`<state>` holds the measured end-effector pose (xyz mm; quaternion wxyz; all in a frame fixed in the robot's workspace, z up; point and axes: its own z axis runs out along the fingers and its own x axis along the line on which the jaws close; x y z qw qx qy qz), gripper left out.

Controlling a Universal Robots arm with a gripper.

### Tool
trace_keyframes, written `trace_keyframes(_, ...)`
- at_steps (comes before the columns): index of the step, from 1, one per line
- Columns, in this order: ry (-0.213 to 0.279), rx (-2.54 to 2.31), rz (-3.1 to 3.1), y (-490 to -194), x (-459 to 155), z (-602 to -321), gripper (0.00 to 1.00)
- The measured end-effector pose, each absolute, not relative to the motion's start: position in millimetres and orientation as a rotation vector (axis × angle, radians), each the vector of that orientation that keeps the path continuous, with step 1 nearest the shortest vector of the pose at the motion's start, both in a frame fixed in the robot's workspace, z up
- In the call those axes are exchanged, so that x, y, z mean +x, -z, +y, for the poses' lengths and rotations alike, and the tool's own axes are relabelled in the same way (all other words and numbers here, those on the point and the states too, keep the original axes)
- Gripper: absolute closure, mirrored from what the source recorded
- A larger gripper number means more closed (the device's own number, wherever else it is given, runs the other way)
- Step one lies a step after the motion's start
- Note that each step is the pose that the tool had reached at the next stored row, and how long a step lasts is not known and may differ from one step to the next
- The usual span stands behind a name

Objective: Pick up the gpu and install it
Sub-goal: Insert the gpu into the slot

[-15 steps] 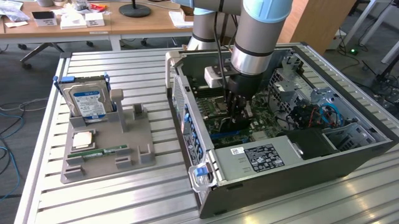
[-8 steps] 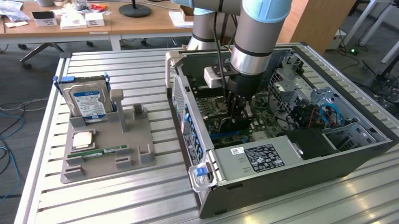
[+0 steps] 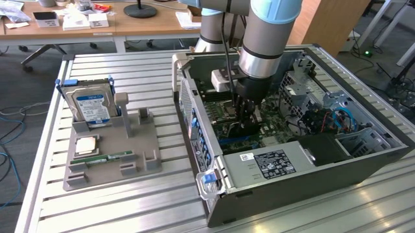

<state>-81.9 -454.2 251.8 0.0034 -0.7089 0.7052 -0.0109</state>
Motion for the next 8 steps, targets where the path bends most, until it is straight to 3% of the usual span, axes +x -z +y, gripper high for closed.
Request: trace_keyframes(8,0.039,-2.22,2.209,-251.9,-83.5,-454.2,0.74)
